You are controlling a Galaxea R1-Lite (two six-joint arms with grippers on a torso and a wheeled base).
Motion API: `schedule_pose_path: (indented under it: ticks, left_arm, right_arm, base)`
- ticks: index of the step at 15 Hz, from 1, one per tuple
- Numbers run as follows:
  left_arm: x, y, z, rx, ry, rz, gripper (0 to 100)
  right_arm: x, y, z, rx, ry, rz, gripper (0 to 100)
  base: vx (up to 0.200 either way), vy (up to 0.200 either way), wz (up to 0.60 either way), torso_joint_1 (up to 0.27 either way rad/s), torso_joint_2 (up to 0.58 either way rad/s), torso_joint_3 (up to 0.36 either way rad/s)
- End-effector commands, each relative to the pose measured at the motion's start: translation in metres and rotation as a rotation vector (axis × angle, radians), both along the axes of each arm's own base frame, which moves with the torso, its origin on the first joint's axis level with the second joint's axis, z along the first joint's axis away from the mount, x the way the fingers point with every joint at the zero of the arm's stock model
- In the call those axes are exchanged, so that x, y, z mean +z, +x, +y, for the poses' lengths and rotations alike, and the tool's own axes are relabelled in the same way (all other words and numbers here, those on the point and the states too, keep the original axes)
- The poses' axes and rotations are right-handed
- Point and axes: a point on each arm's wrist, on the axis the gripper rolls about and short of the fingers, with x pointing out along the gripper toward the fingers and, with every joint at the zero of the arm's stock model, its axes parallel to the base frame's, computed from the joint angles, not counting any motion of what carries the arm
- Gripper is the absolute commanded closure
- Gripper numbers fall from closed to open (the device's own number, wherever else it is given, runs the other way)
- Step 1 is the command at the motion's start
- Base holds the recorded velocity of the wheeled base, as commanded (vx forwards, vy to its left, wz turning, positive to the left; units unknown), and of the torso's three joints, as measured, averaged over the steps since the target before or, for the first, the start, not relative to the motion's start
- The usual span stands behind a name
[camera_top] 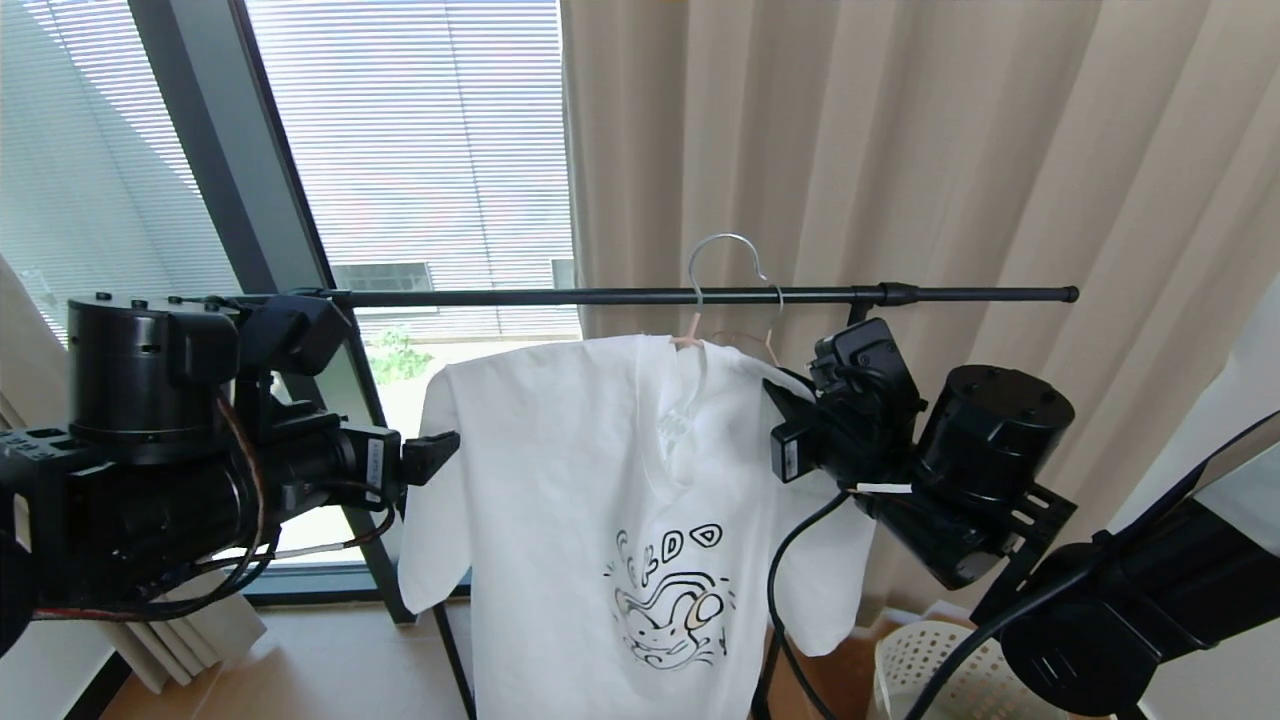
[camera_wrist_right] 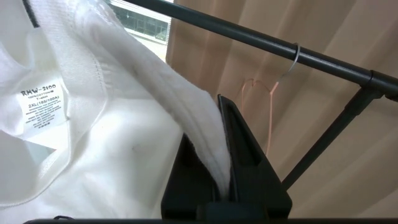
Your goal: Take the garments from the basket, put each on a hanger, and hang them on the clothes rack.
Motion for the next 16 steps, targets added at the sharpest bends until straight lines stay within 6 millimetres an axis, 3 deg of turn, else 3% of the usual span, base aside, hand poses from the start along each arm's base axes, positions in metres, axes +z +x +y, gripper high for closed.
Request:
schedule_pose_path:
  ticks: [1,6,16]
  left_arm:
    - [-0.012,-0.001,0.031,0.048,-0.025,0.009,0]
    - [-0.022,0.008,0.041,0.035,-0.051,0.058,0]
    - [-0.039,0.035,0.019,-0.024,-0.051,0.052,0]
  right_arm:
    - [-0.001,0.0,0.0,0.004,-0.001,0.003,100]
    - [0.0,0.0,-0.001,0.009,0.001,0.0,100]
    - [0.003,-0.002,-0.001,0.009,0.005,-0.006,100]
  base:
    - [0.0,0.0,0.0,0.0,0.0,0.0]
    - [0.0,0.0,0.0,0.0,0.0,0.0]
    - [0.0,0.0,0.0,0.0,0.0,0.0]
